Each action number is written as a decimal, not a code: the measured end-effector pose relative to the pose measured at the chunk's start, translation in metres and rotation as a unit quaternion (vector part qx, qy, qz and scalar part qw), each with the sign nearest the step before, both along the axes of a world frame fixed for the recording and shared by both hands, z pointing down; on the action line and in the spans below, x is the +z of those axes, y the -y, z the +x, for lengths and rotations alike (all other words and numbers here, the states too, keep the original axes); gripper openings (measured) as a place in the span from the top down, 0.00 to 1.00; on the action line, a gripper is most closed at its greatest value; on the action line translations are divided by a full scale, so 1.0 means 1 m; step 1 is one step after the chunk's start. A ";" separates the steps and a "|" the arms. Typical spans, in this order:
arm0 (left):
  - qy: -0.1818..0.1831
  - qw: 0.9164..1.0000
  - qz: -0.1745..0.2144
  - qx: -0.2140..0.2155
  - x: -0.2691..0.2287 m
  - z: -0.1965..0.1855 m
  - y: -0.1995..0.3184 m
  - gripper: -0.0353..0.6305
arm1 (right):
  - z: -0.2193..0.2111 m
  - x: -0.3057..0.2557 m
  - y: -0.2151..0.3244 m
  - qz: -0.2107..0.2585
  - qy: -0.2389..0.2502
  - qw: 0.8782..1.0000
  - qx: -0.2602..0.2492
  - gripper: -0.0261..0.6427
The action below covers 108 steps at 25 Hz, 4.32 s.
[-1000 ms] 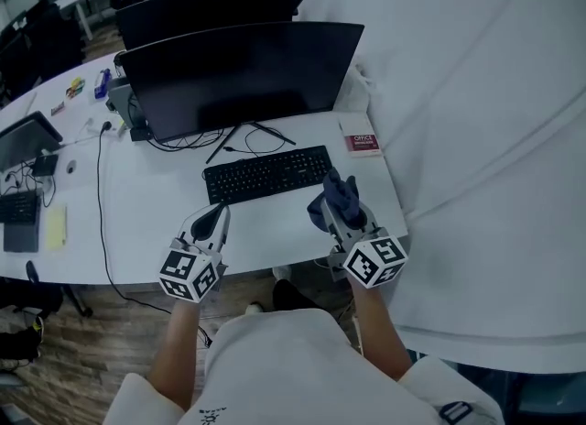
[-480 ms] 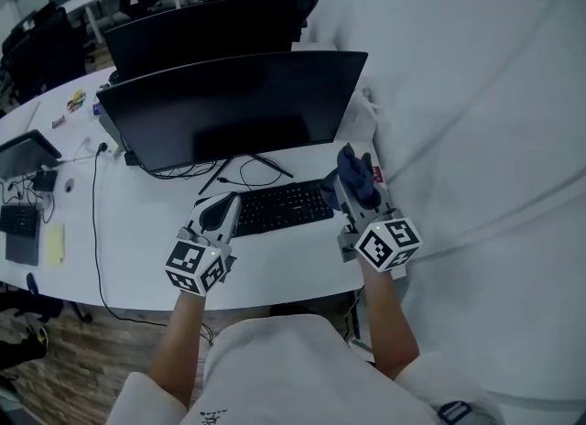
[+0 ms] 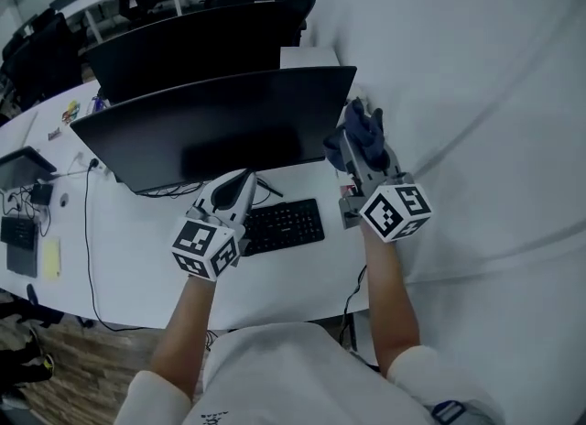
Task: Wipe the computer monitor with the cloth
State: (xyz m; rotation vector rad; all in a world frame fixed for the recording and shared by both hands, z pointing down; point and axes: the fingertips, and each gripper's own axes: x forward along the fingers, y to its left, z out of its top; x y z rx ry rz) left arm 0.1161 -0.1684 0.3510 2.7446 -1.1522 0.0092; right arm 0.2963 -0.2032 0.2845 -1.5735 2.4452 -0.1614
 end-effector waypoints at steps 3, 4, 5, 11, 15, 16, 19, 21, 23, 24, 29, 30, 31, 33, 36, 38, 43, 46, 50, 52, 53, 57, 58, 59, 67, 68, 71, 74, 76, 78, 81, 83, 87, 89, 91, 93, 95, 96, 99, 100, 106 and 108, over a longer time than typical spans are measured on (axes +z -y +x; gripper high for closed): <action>-0.009 1.000 0.008 0.002 -0.012 0.019 0.017 0.93 | 0.008 -0.008 0.017 0.010 0.002 1.000 -0.002 0.76; -0.012 1.000 0.010 0.003 -0.016 0.025 0.022 0.93 | 0.011 -0.011 0.023 0.012 0.001 1.000 -0.002 0.75; -0.014 1.000 0.012 0.005 -0.020 0.030 0.027 0.93 | 0.014 -0.014 0.029 0.016 -0.002 1.000 -0.001 0.75; -0.015 1.000 0.018 0.005 -0.033 0.052 0.048 0.93 | 0.037 -0.048 0.061 0.049 -0.008 0.999 0.012 0.75; -0.013 1.000 0.027 0.008 -0.045 0.055 0.053 0.93 | 0.048 -0.075 0.080 0.069 -0.030 0.997 0.026 0.76; -0.012 0.999 0.030 0.007 -0.048 0.054 0.054 0.93 | 0.051 -0.081 0.085 0.073 -0.033 0.996 0.030 0.76; -0.012 0.999 0.031 0.003 -0.050 0.048 0.058 0.93 | 0.056 -0.088 0.102 0.072 -0.041 0.996 0.041 0.76; -0.011 0.999 0.031 0.002 -0.050 0.045 0.060 0.93 | 0.056 -0.088 0.112 0.069 -0.056 0.995 0.050 0.76; -0.008 0.999 0.032 0.003 -0.050 0.041 0.061 0.93 | 0.056 -0.089 0.120 0.066 -0.068 0.994 0.060 0.75; -0.007 0.999 0.032 0.005 -0.050 0.039 0.061 0.93 | 0.056 -0.089 0.124 0.064 -0.072 0.993 0.065 0.75; -0.003 0.999 0.032 0.007 -0.048 0.030 0.062 0.93 | 0.049 -0.086 0.140 0.052 -0.121 0.988 0.079 0.75; -0.002 0.999 0.031 0.007 -0.048 0.028 0.062 0.93 | 0.045 -0.085 0.142 0.049 -0.133 0.987 0.078 0.75; -0.001 0.999 0.031 0.008 -0.049 0.026 0.062 0.93 | 0.041 -0.084 0.144 0.046 -0.146 0.985 0.076 0.75; -0.001 0.999 0.031 0.008 -0.050 0.021 0.063 0.93 | 0.033 -0.081 0.147 0.039 -0.171 0.982 0.073 0.75; 0.002 0.999 0.033 0.009 -0.051 0.017 0.063 0.93 | 0.022 -0.077 0.148 0.037 -0.207 0.975 0.074 0.75; 0.003 0.999 0.034 0.008 -0.051 0.013 0.064 0.93 | 0.013 -0.076 0.149 0.038 -0.233 0.969 0.073 0.75; 0.002 0.999 0.034 0.005 -0.051 0.002 0.063 0.93 | -0.008 -0.073 0.148 0.036 -0.254 0.964 0.062 0.75; 0.002 0.999 0.035 0.001 -0.053 -0.006 0.064 0.93 | -0.018 -0.071 0.148 0.036 -0.262 0.963 0.060 0.75; 0.001 0.999 0.036 -0.008 -0.054 -0.020 0.065 0.93 | -0.036 -0.069 0.148 0.038 -0.287 0.956 0.052 0.75; 0.000 0.999 0.036 -0.012 -0.056 -0.029 0.064 0.93 | -0.048 -0.070 0.146 0.038 -0.289 0.956 0.043 0.75; 0.000 0.999 0.037 -0.015 -0.057 -0.033 0.063 0.93 | -0.054 -0.070 0.146 0.038 -0.289 0.956 0.040 0.75; -0.002 0.999 0.039 -0.026 -0.060 -0.052 0.061 0.93 | -0.078 -0.071 0.144 0.037 -0.290 0.956 0.029 0.75; -0.002 0.999 0.039 -0.029 -0.061 -0.059 0.061 0.93 | -0.085 -0.071 0.143 0.037 -0.289 0.956 0.027 0.75; -0.002 0.999 0.039 -0.033 -0.062 -0.065 0.061 0.93 | -0.092 -0.071 0.143 0.038 -0.288 0.956 0.024 0.75; -0.001 0.998 0.039 -0.058 -0.065 -0.110 0.059 0.93 | -0.145 -0.071 0.136 0.037 -0.264 0.964 -0.005 0.75; -0.001 0.997 0.040 -0.060 -0.067 -0.115 0.058 0.93 | -0.151 -0.072 0.135 0.037 -0.261 0.965 -0.007 0.75; -0.002 0.997 0.042 -0.064 -0.069 -0.129 0.056 0.93 | -0.167 -0.072 0.133 0.035 -0.256 0.966 -0.014 0.75; -0.003 0.997 0.044 -0.066 -0.070 -0.143 0.053 0.93 | -0.182 -0.071 0.131 0.031 -0.253 0.967 -0.018 0.75; -0.003 0.997 0.044 -0.067 -0.071 -0.151 0.052 0.93 | -0.192 -0.071 0.130 0.029 -0.252 0.967 -0.020 0.75; -0.002 0.997 0.045 -0.069 -0.071 -0.160 0.051 0.93 | -0.204 -0.070 0.130 0.028 -0.250 0.968 -0.023 0.75; -0.002 0.996 0.046 -0.074 -0.071 -0.175 0.050 0.93 | -0.224 -0.069 0.128 0.029 -0.252 0.967 -0.029 0.75; -0.002 0.996 0.046 -0.077 -0.071 -0.186 0.050 0.93 | -0.239 -0.069 0.126 0.031 -0.257 0.965 -0.034 0.75; -0.002 0.995 0.047 -0.085 -0.071 -0.211 0.048 0.93 | -0.269 -0.068 0.124 0.035 -0.265 0.963 -0.042 0.75; -0.002 0.995 0.046 -0.088 -0.071 -0.223 0.047 0.93 | -0.285 -0.068 0.122 0.036 -0.264 0.963 -0.047 0.75; 0.000 0.995 0.046 -0.093 -0.071 -0.236 0.046 0.93 | -0.302 -0.068 0.120 0.037 -0.265 0.962 -0.056 0.75; 0.001 0.994 0.047 -0.097 -0.071 -0.248 0.045 0.93 | -0.320 -0.068 0.118 0.040 -0.268 0.960 -0.065 0.75; 0.001 0.994 0.048 -0.102 -0.072 -0.259 0.044 0.93 | -0.336 -0.067 0.116 0.043 -0.270 0.959 -0.071 0.75; 0.001 0.993 0.049 -0.103 -0.072 -0.264 0.043 0.93 | -0.343 -0.067 0.115 0.044 -0.270 0.959 -0.074 0.75; 0.002 0.993 0.051 -0.109 -0.074 -0.280 0.041 0.93 | -0.363 -0.067 0.113 0.045 -0.266 0.959 -0.083 0.75; 0.002 0.992 0.052 -0.111 -0.074 -0.284 0.040 0.93 | -0.370 -0.067 0.111 0.046 -0.265 0.959 -0.086 0.75; 0.004 0.991 0.052 -0.124 -0.070 -0.310 0.034 0.93 | -0.414 -0.064 0.105 0.051 -0.260 0.958 -0.108 0.75; 0.004 0.990 0.051 -0.128 -0.069 -0.319 0.031 0.93 | -0.428 -0.064 0.102 0.052 -0.258 0.958 -0.115 0.75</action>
